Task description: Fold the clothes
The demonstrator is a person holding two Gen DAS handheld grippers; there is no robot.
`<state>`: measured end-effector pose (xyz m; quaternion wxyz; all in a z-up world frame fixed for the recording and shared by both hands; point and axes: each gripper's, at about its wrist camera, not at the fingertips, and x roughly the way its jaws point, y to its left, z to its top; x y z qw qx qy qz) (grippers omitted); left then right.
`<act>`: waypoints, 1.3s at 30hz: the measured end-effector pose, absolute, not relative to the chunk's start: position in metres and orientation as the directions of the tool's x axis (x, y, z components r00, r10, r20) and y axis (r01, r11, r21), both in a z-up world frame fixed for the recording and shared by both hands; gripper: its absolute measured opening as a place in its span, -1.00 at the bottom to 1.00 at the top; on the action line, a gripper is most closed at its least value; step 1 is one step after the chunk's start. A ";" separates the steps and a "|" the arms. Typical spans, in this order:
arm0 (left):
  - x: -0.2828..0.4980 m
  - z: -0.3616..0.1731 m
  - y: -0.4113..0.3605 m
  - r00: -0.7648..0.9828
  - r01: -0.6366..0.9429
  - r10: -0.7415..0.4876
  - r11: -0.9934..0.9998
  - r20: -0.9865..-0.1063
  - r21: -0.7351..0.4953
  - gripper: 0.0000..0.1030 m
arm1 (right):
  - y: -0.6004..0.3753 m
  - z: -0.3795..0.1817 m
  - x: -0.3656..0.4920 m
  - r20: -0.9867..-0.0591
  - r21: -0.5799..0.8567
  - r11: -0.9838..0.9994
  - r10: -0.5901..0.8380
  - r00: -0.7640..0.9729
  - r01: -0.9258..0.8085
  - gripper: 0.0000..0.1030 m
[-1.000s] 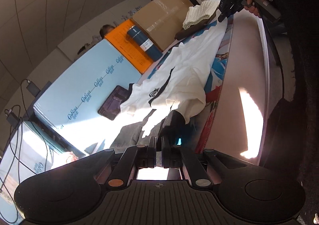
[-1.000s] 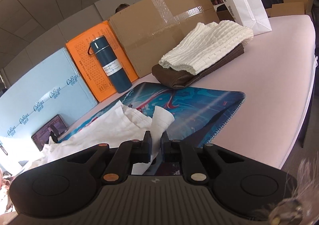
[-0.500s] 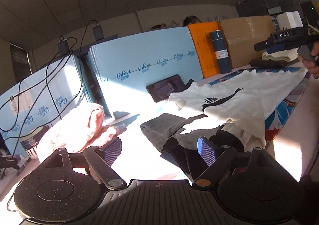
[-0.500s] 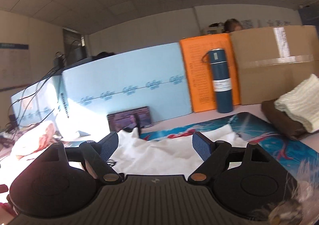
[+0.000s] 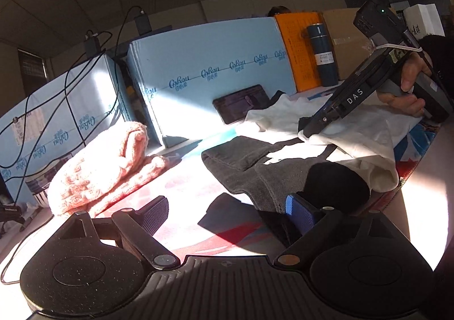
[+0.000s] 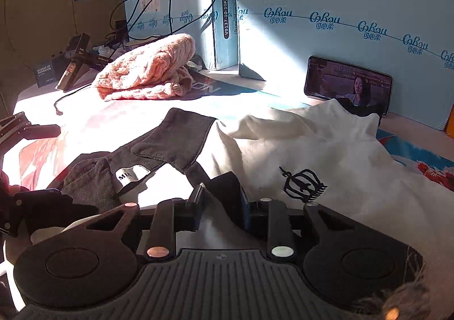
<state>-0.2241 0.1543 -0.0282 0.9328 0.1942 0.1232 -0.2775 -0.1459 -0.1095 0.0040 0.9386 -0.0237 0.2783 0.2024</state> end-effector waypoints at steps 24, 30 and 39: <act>-0.229 0.010 0.105 0.781 0.623 -0.581 0.697 -0.229 0.354 0.87 | -0.164 0.009 -0.182 -0.466 -0.023 1.000 -0.010 0.885 -0.001 0.48; -0.221 -0.010 0.073 0.722 0.691 -0.555 0.541 -0.414 0.479 0.87 | -0.166 -0.010 -0.181 -0.555 -0.096 0.995 -0.076 0.829 0.027 0.64; -0.166 0.049 0.090 0.663 0.744 -0.669 0.639 -0.336 0.195 0.87 | -0.220 0.031 -0.172 -0.388 0.324 0.941 0.037 0.921 0.099 0.95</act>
